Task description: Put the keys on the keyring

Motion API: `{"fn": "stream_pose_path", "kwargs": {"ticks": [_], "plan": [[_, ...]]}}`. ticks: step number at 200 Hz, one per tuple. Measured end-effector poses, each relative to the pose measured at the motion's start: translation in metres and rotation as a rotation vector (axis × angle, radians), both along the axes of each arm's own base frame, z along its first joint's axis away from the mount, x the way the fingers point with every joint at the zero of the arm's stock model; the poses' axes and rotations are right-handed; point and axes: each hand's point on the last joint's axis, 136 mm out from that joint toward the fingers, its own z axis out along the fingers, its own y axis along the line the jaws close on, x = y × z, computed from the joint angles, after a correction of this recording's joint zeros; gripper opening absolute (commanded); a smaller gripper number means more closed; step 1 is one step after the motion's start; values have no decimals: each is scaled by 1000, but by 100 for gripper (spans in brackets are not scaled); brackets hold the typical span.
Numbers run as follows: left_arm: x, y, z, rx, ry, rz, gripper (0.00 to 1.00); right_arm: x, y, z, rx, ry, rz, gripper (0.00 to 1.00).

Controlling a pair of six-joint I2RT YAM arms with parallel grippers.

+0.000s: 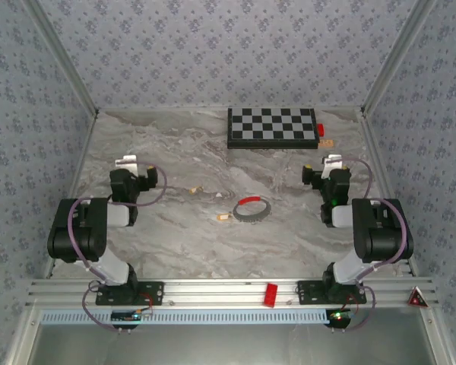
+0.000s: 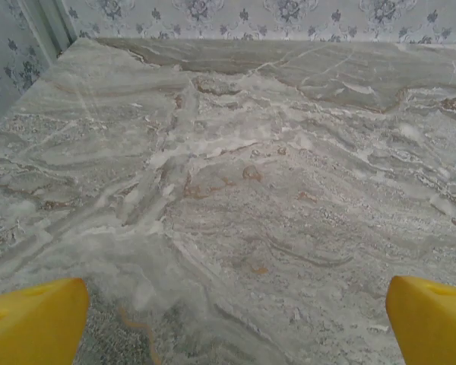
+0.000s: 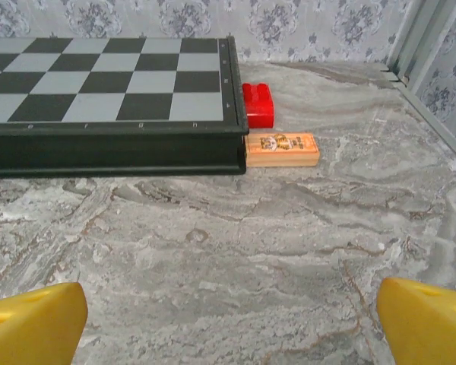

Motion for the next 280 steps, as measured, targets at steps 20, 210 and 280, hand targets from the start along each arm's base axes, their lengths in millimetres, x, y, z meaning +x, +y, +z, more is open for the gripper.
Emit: {"fn": "stream_pose_path", "kwargs": {"ticks": [20,210,280], "plan": [[-3,1,-4,0,19,2,100,-3,1,-4,3,21,6,99],[-13,11,-1,8,113,52,100,-14,-3,-16,0,67,-12,99],[-12,73,128,-321,66,489,100,-47,-29,69,175,-74,-269,99]]}}
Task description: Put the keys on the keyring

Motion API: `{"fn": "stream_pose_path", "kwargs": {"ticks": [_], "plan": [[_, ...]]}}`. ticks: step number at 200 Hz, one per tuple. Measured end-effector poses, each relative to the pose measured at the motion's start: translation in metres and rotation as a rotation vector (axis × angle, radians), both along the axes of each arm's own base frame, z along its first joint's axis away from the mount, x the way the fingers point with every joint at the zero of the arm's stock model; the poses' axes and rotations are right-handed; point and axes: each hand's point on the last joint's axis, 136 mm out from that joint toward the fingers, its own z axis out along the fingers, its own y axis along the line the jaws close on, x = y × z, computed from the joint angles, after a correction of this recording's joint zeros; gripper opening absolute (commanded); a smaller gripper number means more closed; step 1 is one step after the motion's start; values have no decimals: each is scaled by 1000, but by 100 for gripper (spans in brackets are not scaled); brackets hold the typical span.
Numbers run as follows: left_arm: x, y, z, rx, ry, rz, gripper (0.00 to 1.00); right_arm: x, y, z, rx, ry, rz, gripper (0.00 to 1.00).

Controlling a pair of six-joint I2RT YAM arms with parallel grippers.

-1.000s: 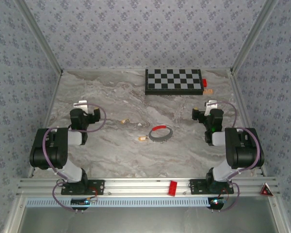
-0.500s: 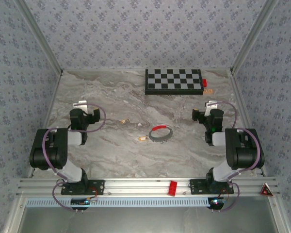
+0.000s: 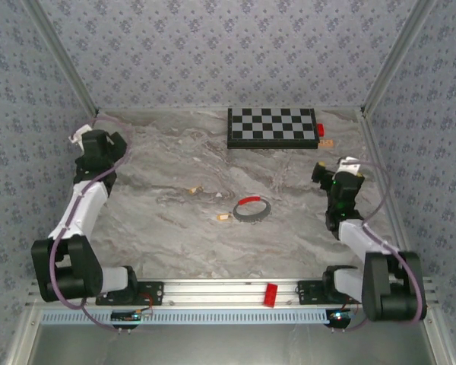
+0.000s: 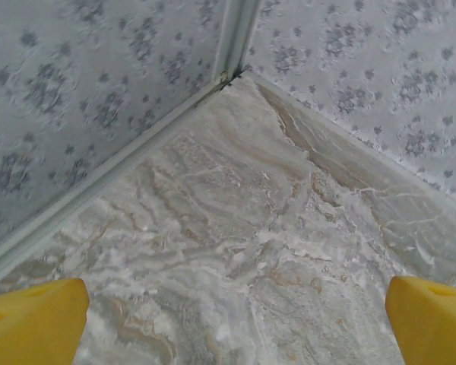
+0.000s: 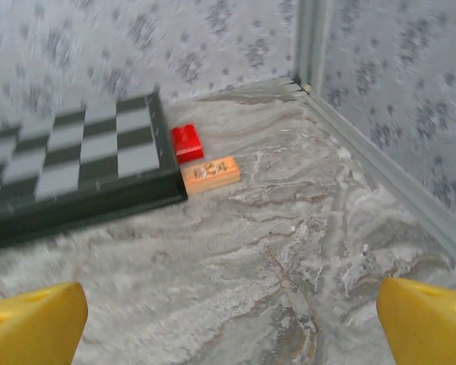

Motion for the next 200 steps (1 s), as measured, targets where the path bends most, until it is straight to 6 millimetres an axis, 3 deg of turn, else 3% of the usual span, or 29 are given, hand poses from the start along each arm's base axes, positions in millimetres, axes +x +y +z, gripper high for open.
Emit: {"fn": "stream_pose_path", "kwargs": {"ticks": [26,58,92,121,148,171,186,200], "plan": [[-23,-21,-28,-129,74,-34,100,-8,-7,28,189,-67,-44,99],[-49,-79,-53,-160,147,-190,100,-12,12,25,316,-40,49,99],[-62,-151,-52,-125,155,-424,100,-18,63,16,366,36,226,99],[-75,-210,-62,-99,165,-631,100,-32,128,10,297,130,432,99],[-93,-236,-84,-88,199,-750,94,-48,183,7,195,202,621,99],[-106,-253,-93,-58,221,-836,89,-58,209,-5,120,272,720,90],[-116,-275,-93,-27,207,-924,83,-64,220,-17,85,327,764,83],[-126,-299,-96,8,196,-1012,80,-69,224,-31,60,380,786,83]]}}
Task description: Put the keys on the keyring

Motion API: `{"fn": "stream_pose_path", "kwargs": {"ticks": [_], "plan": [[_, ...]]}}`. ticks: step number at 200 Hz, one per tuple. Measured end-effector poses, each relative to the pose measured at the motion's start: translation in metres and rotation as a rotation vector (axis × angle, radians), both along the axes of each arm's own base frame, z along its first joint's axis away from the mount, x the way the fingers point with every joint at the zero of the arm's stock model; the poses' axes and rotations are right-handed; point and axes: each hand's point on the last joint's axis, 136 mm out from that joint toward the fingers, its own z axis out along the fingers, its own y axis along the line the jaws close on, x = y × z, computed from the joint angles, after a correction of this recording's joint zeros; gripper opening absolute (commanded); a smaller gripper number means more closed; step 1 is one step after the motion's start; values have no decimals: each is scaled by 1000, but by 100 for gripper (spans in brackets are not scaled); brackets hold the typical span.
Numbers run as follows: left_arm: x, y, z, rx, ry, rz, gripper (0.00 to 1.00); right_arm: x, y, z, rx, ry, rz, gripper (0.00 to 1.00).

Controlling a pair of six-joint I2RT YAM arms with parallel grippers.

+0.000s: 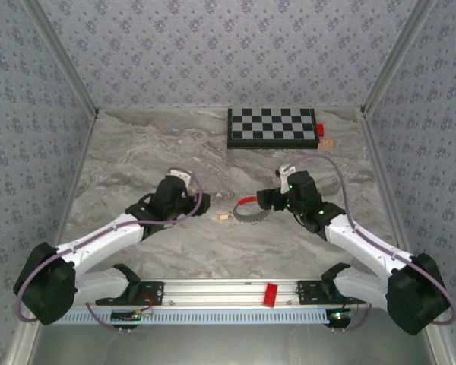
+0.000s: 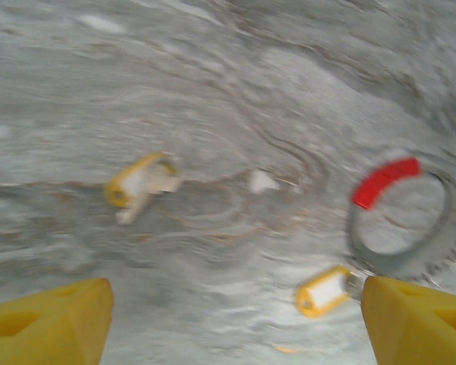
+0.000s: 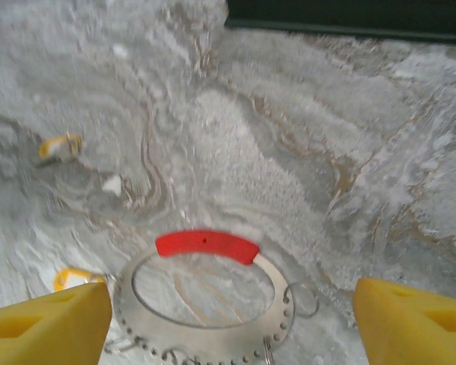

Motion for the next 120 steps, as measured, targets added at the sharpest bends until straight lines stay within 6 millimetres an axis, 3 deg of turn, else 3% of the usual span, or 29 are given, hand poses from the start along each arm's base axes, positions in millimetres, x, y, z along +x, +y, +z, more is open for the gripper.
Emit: {"fn": "stream_pose_path", "kwargs": {"ticks": [24,46,77,120], "plan": [[-15,-31,-17,41,-2,-118,68,-4,0,-14,-31,49,13,84],[-25,-49,-39,105,6,-209,48,-6,-3,-17,-11,79,-1,82],[-31,-76,-61,170,31,-314,43,-1,-21,-7,62,74,-71,82],[-32,-114,-55,149,-6,-421,41,-2,-47,-5,136,78,-149,82]]}}
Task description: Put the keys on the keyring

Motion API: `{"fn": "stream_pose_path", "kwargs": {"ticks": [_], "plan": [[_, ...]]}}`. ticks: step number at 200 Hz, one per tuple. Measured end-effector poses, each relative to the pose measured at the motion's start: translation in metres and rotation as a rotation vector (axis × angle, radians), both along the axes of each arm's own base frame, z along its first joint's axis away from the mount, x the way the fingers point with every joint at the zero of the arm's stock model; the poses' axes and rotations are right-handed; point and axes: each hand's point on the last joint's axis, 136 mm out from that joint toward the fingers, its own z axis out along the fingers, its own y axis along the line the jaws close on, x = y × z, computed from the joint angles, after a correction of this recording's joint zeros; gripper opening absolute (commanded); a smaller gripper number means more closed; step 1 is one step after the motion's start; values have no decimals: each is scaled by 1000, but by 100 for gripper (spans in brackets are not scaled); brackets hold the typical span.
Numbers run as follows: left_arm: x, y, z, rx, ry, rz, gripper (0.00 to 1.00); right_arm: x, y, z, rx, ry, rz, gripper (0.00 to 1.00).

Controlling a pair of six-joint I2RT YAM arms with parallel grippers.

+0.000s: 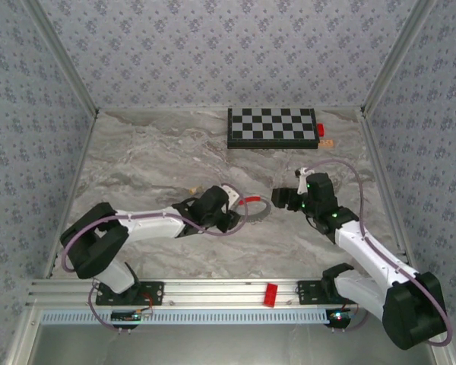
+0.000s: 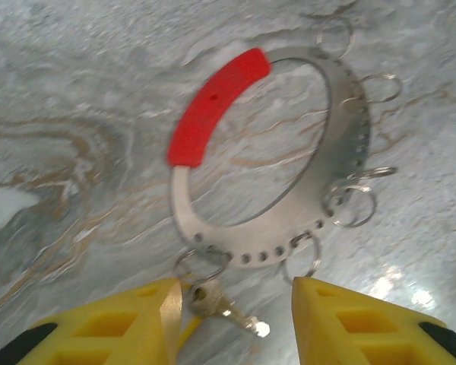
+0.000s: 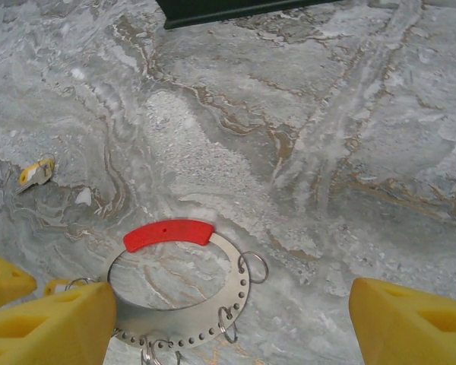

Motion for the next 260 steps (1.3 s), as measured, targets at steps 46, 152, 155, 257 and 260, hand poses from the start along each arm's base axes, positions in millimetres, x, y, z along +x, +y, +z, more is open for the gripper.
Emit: {"fn": "stream_pose_path", "kwargs": {"ticks": [46,152,155,257,260], "plan": [[-11,-22,-13,36,5,-90,35,1,3,-1,37,8,8,82],[-10,-23,-35,107,19,-122,18,2,8,-7,49,26,24,82],[-10,-23,-35,108,19,-124,15,2,8,-7,49,26,24,82],[-1,-20,6,141,-60,-133,0,-3,21,3,73,-5,76,79],[0,-21,10,139,-70,-133,0,-3,22,5,74,-10,81,80]]}}
